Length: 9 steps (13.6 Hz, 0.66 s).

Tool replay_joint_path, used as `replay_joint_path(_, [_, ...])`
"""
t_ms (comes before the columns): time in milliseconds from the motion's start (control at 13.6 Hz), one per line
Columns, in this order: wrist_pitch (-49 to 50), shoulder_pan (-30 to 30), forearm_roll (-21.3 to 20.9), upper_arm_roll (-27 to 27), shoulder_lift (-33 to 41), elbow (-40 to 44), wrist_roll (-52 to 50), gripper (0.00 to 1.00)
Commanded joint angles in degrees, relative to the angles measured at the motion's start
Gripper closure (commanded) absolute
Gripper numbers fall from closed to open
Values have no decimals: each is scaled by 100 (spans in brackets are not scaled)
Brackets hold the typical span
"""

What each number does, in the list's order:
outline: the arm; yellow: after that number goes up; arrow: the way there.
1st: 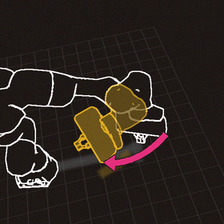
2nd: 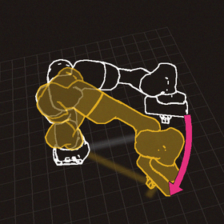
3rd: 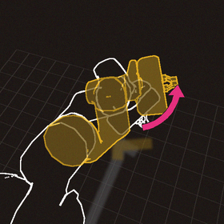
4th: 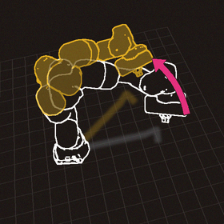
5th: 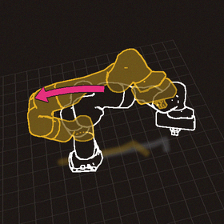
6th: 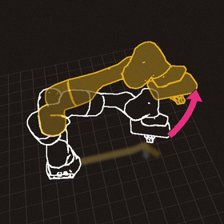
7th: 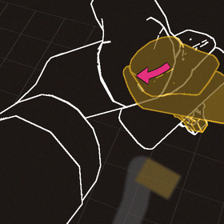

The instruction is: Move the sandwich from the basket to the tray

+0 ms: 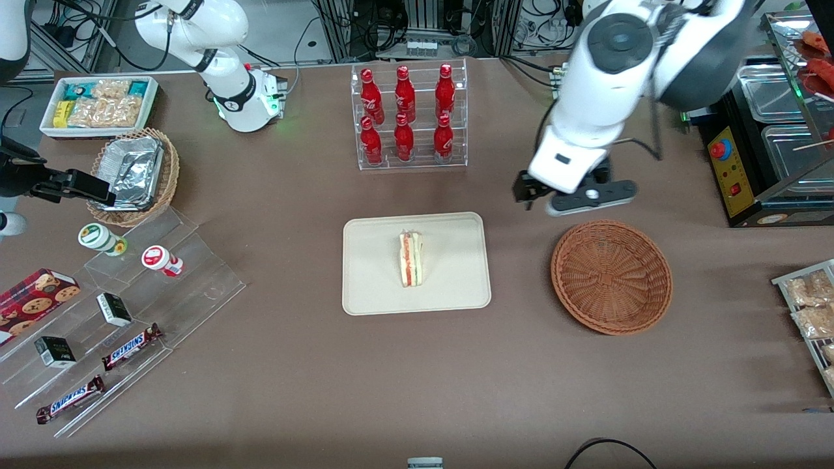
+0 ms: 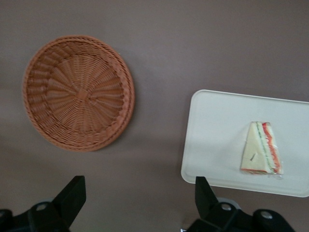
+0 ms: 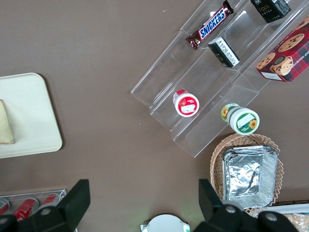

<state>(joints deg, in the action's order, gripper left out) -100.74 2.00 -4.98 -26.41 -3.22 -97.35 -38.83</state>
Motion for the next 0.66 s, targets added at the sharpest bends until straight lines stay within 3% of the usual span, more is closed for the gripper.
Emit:
replay_joint_path(0, [299,-287,120,-31,155,110,322,0])
replay_joint_path(295, [572,-543,120,57,173,234,797,0])
replay_joint_path(590, [809,-105,129,977,243,340,1429,0])
